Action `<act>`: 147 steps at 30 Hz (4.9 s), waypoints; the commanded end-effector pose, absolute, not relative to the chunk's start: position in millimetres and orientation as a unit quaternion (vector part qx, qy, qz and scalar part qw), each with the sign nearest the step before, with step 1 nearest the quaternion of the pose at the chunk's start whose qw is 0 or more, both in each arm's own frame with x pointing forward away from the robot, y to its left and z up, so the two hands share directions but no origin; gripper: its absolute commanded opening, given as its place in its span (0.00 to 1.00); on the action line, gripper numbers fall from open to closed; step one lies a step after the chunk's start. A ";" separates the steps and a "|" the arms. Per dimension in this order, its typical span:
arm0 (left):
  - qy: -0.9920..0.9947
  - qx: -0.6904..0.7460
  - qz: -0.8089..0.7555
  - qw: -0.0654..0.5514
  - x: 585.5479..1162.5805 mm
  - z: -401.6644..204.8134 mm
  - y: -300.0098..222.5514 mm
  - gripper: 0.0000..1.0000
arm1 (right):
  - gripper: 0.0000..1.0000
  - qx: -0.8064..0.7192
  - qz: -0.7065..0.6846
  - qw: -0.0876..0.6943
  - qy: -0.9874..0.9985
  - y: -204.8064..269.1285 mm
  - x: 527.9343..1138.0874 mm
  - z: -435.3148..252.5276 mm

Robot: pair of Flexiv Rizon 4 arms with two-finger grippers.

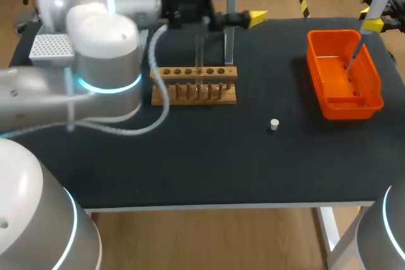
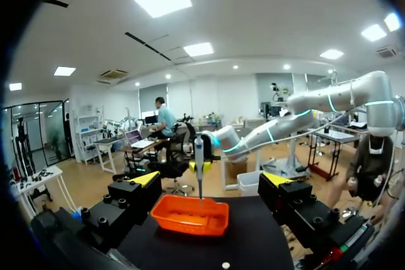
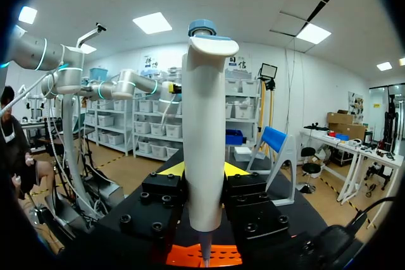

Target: Invert the test tube, pick up the pipette, mount the tip to pipette, aspirate from beaker and dispense into the tube, eject the tip, return the pipette, and cap with the stopper.

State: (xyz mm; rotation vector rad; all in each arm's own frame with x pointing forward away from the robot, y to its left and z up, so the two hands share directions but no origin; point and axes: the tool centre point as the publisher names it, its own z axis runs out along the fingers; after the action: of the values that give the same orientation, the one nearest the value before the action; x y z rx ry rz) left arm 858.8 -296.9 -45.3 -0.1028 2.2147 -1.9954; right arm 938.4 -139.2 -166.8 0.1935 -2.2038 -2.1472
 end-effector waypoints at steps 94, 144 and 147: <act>0.709 0.013 -0.703 0.051 928.9 -43.3 -533.1 0.00 | 0.00 0.062 -0.695 0.028 -0.716 -138.9 937.5 -165.6; 0.711 -0.005 -0.703 0.024 936.0 -74.2 -559.7 0.00 | 0.00 0.062 -0.695 0.028 -0.716 -138.9 937.5 -165.6; 0.710 -0.006 -0.704 0.024 935.8 -76.1 -559.3 0.00 | 0.00 0.062 -0.695 0.028 -0.716 -138.9 937.5 -165.6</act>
State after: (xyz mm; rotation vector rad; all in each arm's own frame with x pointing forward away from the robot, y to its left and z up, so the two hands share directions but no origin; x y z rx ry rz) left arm 935.9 -557.4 -72.5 -0.0167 2.2051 -2.1746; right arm 938.2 -139.4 -168.2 0.1928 -2.2050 -2.1468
